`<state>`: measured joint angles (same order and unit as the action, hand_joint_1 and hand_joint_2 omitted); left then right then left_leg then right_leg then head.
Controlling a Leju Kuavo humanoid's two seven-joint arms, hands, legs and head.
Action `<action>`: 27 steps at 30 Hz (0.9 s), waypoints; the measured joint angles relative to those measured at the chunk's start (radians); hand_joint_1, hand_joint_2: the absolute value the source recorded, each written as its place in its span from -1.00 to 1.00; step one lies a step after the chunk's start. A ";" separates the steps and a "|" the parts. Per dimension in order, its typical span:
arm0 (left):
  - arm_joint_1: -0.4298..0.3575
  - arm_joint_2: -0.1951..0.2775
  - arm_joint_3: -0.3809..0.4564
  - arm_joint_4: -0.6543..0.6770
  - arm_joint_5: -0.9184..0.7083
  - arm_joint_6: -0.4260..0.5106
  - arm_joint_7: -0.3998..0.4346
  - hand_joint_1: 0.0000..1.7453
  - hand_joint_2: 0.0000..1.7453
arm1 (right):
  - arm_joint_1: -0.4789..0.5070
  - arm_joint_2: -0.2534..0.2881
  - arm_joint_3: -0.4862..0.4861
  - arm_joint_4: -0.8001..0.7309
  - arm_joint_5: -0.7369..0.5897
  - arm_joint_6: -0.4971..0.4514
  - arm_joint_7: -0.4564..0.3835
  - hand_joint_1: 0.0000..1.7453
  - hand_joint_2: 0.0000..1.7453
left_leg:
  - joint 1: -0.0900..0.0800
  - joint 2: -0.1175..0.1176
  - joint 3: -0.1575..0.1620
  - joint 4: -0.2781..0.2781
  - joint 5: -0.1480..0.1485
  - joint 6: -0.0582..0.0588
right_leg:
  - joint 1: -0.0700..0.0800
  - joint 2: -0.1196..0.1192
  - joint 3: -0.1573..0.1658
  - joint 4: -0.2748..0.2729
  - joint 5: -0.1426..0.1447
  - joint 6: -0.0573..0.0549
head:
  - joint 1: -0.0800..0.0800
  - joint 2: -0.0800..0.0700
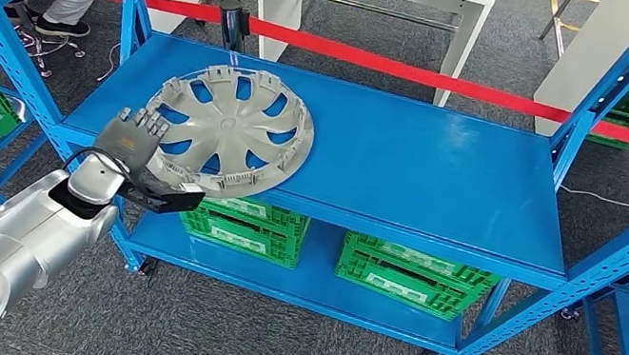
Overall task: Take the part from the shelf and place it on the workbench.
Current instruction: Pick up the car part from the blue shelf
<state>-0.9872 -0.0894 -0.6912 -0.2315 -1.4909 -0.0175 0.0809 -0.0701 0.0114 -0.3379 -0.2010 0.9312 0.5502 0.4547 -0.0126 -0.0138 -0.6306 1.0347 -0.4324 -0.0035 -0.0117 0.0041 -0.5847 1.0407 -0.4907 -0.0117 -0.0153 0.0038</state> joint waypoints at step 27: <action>0.080 -0.016 -0.007 0.001 -0.009 -0.007 -0.032 -1.00 -1.00 | 0.002 0.010 -0.008 0.000 0.007 0.000 0.036 -1.00 1.00 | 0.000 0.000 0.000 0.000 0.000 0.000 | 0.000 0.000 0.000 0.000 -0.001 0.000 | 0.000 0.000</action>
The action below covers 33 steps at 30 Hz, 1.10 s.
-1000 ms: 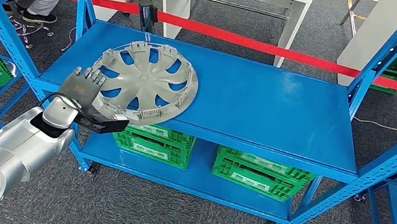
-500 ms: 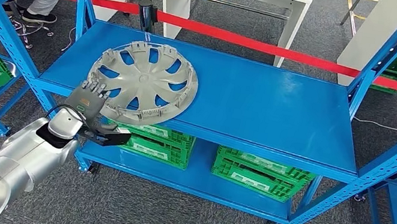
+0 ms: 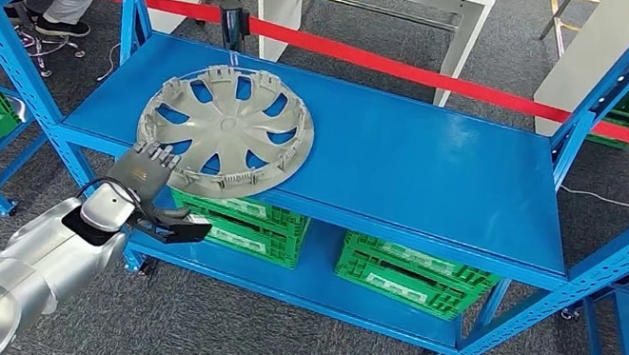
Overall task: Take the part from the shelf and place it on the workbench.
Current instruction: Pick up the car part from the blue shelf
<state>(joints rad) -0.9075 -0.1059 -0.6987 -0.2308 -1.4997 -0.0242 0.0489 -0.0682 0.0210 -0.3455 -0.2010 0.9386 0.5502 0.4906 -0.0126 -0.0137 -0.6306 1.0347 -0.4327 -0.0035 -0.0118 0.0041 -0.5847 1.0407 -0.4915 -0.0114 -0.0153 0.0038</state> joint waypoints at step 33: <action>0.012 0.001 0.000 0.001 0.009 0.025 -0.006 -1.00 -1.00 | 0.000 0.005 -0.008 0.000 0.019 0.000 -0.009 -1.00 1.00 | -0.005 0.000 0.000 0.003 -0.006 0.007 | -0.006 0.000 0.003 -0.004 0.000 0.006 | 0.000 0.000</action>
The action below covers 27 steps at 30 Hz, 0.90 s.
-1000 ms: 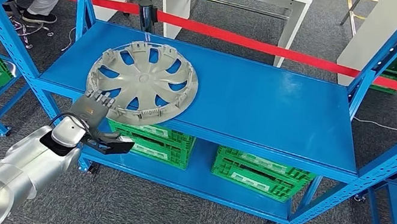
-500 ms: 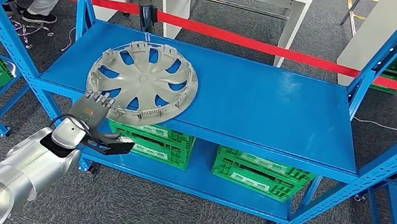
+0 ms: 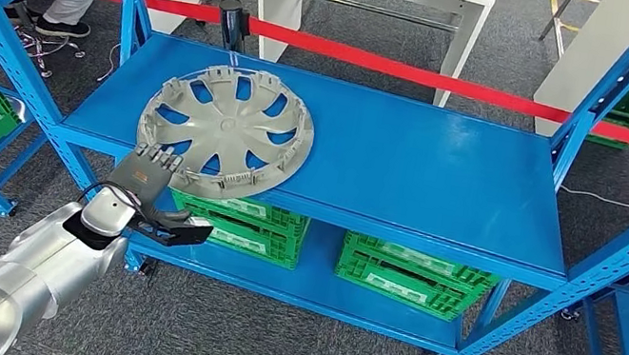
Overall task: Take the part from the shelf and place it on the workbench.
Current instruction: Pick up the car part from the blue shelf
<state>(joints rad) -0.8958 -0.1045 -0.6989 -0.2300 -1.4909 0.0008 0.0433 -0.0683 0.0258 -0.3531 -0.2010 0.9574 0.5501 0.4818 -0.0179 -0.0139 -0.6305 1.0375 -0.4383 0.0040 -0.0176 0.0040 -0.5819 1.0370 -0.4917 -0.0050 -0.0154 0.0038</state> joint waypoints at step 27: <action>0.021 -0.007 -0.005 -0.002 -0.011 0.020 0.000 -1.00 -1.00 | 0.005 0.005 -0.012 0.000 0.006 0.000 -0.006 -1.00 1.00 | 0.020 0.009 -0.124 0.271 -0.117 -0.045 | -0.005 0.002 -0.001 0.013 -0.006 -0.039 | -0.002 0.000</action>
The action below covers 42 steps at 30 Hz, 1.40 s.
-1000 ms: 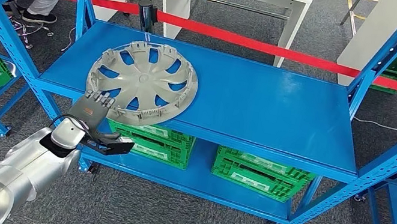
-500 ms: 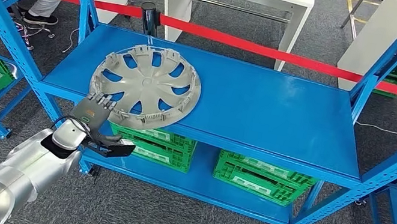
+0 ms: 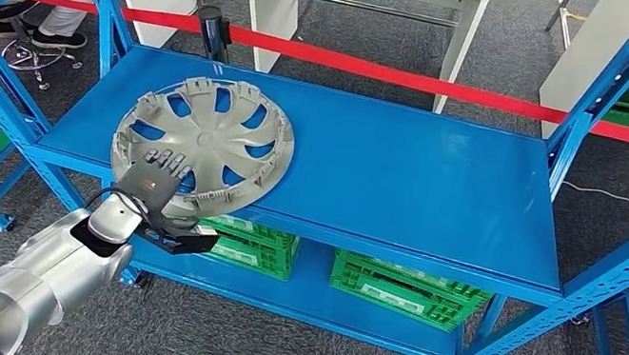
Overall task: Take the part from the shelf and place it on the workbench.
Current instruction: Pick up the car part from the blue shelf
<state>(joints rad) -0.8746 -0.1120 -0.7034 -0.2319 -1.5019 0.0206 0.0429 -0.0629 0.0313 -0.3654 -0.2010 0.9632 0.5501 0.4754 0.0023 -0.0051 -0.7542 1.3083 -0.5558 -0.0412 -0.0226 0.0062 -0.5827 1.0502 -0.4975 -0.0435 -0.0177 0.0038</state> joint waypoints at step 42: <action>-0.024 -0.009 0.000 -0.005 0.027 -0.031 0.017 0.40 1.00 | -0.005 0.002 -0.023 0.000 0.000 0.000 0.011 -1.00 1.00 | -0.011 -0.004 0.139 -0.294 0.140 0.038 | 0.008 -0.004 0.074 -0.045 -0.026 0.038 | 0.001 0.000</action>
<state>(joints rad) -0.8988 -0.1209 -0.7034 -0.2367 -1.4753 -0.0100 0.0597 -0.0684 0.0332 -0.3882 -0.2010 0.9633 0.5501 0.4863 -0.0092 -0.0091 -0.6148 1.0147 -0.4156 -0.0034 -0.0147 0.0018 -0.5082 1.0048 -0.5238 -0.0054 -0.0172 0.0038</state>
